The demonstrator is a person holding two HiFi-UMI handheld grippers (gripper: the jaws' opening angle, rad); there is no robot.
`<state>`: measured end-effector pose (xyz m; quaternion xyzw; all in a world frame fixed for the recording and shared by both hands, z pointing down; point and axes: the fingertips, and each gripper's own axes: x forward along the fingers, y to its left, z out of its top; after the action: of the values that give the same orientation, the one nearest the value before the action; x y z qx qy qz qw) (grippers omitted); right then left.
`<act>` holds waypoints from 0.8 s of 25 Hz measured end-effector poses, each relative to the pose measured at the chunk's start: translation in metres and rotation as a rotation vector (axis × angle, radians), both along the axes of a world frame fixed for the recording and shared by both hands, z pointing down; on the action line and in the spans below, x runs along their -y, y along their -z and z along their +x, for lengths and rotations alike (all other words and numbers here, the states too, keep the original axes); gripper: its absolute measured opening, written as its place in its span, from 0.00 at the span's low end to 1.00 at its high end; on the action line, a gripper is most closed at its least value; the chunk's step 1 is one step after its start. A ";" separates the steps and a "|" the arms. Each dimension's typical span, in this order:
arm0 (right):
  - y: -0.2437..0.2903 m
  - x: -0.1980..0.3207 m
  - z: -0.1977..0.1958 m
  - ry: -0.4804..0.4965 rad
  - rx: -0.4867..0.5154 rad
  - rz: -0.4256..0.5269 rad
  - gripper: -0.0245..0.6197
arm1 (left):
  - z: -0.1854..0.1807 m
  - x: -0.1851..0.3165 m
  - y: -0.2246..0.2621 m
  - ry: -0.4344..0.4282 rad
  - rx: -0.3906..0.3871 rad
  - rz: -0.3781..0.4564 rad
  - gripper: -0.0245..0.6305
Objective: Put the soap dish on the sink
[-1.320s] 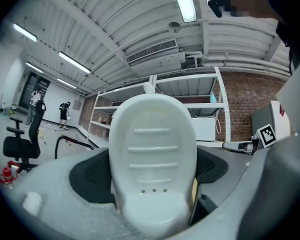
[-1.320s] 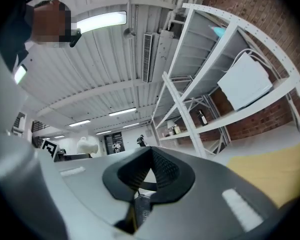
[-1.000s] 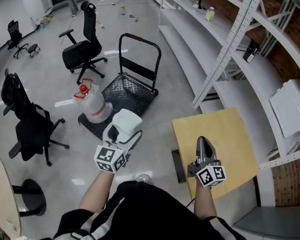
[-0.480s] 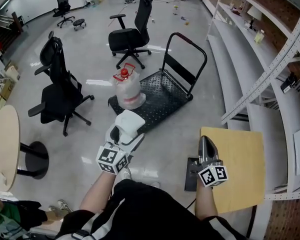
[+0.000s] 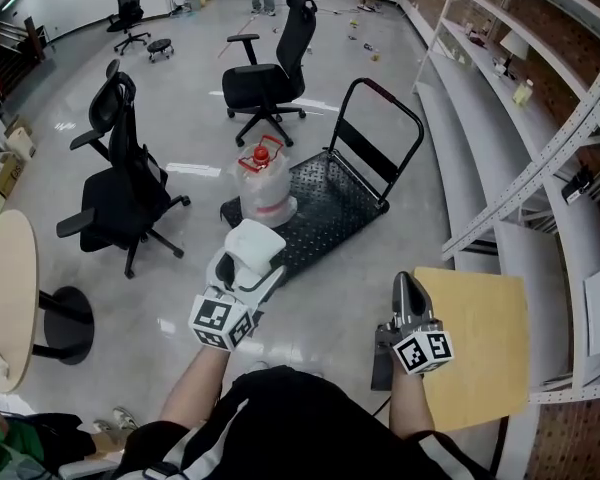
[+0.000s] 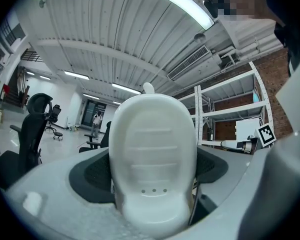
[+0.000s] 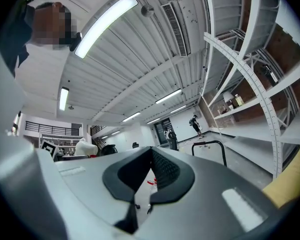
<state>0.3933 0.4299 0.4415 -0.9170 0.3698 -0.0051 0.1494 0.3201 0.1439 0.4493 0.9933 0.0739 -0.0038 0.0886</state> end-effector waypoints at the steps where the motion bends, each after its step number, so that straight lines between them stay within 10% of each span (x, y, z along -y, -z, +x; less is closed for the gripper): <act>1: 0.001 0.009 0.000 0.005 -0.002 -0.001 0.04 | -0.002 0.008 0.001 0.003 -0.004 0.002 0.75; 20: -0.002 0.283 -0.039 0.392 -0.022 0.001 0.04 | -0.142 0.226 0.004 0.365 -0.045 0.004 0.75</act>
<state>0.3547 0.1471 0.4435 -0.8274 0.5428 -0.0239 0.1421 0.1780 -0.0822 0.4454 0.9901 -0.1058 -0.0417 0.0827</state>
